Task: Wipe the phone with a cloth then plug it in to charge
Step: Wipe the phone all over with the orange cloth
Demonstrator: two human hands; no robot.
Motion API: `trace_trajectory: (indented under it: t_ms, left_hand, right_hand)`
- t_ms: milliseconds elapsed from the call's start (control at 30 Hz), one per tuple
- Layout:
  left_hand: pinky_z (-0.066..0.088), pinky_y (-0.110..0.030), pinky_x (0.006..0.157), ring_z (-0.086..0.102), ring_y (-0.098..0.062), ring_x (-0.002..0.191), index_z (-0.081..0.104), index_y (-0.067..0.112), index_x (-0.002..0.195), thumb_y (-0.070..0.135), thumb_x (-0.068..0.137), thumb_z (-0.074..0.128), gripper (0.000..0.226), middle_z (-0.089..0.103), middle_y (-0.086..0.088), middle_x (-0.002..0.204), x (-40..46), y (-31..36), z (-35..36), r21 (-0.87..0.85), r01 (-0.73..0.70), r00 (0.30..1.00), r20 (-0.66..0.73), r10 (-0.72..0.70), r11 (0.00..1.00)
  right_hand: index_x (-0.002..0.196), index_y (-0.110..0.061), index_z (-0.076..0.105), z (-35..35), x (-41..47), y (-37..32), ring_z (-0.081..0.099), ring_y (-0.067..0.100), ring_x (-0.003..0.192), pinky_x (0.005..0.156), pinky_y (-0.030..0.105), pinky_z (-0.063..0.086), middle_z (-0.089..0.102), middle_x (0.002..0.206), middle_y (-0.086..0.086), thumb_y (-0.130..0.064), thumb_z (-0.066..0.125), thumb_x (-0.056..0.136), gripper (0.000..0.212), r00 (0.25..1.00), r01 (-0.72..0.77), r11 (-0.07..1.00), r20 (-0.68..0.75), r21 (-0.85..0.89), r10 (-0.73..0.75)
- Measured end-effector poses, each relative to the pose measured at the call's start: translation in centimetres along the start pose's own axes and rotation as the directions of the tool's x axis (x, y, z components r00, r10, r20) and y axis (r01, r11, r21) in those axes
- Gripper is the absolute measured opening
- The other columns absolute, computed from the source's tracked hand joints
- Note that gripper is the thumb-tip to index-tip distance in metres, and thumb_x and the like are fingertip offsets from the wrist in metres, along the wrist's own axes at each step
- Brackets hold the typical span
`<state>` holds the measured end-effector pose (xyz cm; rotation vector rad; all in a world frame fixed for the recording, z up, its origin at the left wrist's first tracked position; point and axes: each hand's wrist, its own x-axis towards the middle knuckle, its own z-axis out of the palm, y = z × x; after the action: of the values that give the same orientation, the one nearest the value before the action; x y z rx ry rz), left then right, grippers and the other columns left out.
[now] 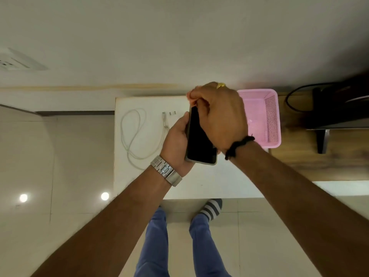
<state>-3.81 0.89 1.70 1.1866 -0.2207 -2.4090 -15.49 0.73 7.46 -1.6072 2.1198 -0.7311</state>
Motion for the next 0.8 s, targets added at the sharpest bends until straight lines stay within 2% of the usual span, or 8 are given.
trace_trajectory:
  t_ms: [100, 233, 367, 433, 533, 667, 800]
  left_hand:
    - [0.061, -0.039, 0.080, 0.075, -0.026, 0.096, 0.079, 0.020, 0.104, 0.042, 0.106, 0.043, 0.042, 0.076, -0.009, 0.109, -0.1, 0.4, -0.1, -0.025, -0.027, 0.999, -0.021, 0.027, 0.999]
    - [0.061, -0.046, 0.079, 0.072, -0.031, 0.093, 0.066, 0.017, 0.130, 0.049, 0.106, 0.040, 0.048, 0.072, -0.014, 0.119, -0.7, 0.5, -0.1, 0.049, 0.020, 1.000, -0.025, -0.019, 0.999]
    - [0.058, -0.040, 0.092, 0.073, -0.026, 0.105, 0.074, 0.015, 0.117, 0.043, 0.107, 0.043, 0.043, 0.075, -0.011, 0.117, -0.4, 1.9, 0.1, -0.065, -0.031, 0.999, -0.035, 0.029, 0.997]
    - [0.051, -0.040, 0.097, 0.069, -0.028, 0.105, 0.069, 0.011, 0.125, 0.048, 0.105, 0.043, 0.049, 0.071, -0.012, 0.116, -0.4, 2.7, -0.1, -0.068, -0.014, 0.999, -0.038, 0.012, 0.998]
    - [0.049, -0.042, 0.090, 0.062, -0.030, 0.100, 0.055, 0.007, 0.145, 0.054, 0.104, 0.035, 0.065, 0.063, -0.019, 0.125, -0.6, 3.2, -0.3, -0.002, 0.010, 0.999, -0.035, -0.010, 1.000]
    - [0.052, -0.043, 0.081, 0.063, -0.032, 0.095, 0.051, 0.009, 0.148, 0.051, 0.108, 0.024, 0.064, 0.060, -0.024, 0.130, -0.7, 3.9, -1.2, 0.006, -0.058, 0.998, -0.028, 0.059, 0.998]
    - [0.053, -0.041, 0.076, 0.063, -0.031, 0.095, 0.048, 0.011, 0.150, 0.053, 0.108, 0.022, 0.065, 0.059, -0.023, 0.131, -0.6, 3.9, -1.1, 0.025, -0.064, 0.998, -0.006, 0.064, 0.998]
  right_hand:
    - [0.103, -0.022, 0.077, 0.5, -1.5, -0.9, 0.068, 0.016, 0.097, 0.085, 0.037, 0.056, 0.074, 0.107, -0.006, -0.010, 0.054, 0.091, 0.028, 0.996, 0.074, 0.997, 0.043, 0.017, -0.074]
    - [0.103, -0.019, 0.077, 0.3, 2.3, -0.3, 0.067, 0.013, 0.098, 0.091, 0.033, 0.054, 0.074, 0.105, -0.004, -0.003, 0.053, 0.093, 0.031, 0.997, -0.060, 0.998, -0.043, 0.026, 0.061]
    - [0.105, -0.022, 0.076, 1.3, -1.0, -2.4, 0.068, 0.016, 0.097, 0.089, 0.035, 0.055, 0.074, 0.108, -0.003, -0.010, 0.054, 0.092, 0.028, 1.000, -0.002, 1.000, -0.029, 0.027, 0.003]
    - [0.105, -0.020, 0.075, 1.7, -4.0, -3.1, 0.070, 0.021, 0.092, 0.085, 0.038, 0.059, 0.074, 0.107, 0.001, -0.012, 0.057, 0.095, 0.022, 0.999, 0.035, 0.998, -0.007, 0.046, -0.035]
    - [0.108, -0.013, 0.074, 1.7, -7.4, -3.3, 0.073, 0.027, 0.084, 0.078, 0.042, 0.064, 0.076, 0.102, 0.009, -0.013, 0.068, 0.093, 0.017, 0.994, 0.098, 0.994, 0.049, 0.053, -0.100]
    - [0.111, -0.007, 0.075, 0.6, -9.2, -1.1, 0.076, 0.031, 0.086, 0.080, 0.046, 0.064, 0.078, 0.104, 0.012, -0.001, 0.079, 0.083, 0.030, 0.972, 0.162, 0.986, 0.182, -0.051, -0.150]
    - [0.106, -0.010, 0.076, -0.3, -9.1, 0.0, 0.075, 0.027, 0.086, 0.084, 0.043, 0.063, 0.078, 0.101, 0.009, -0.006, 0.074, 0.087, 0.019, 0.990, 0.107, 0.993, 0.102, -0.052, -0.101]
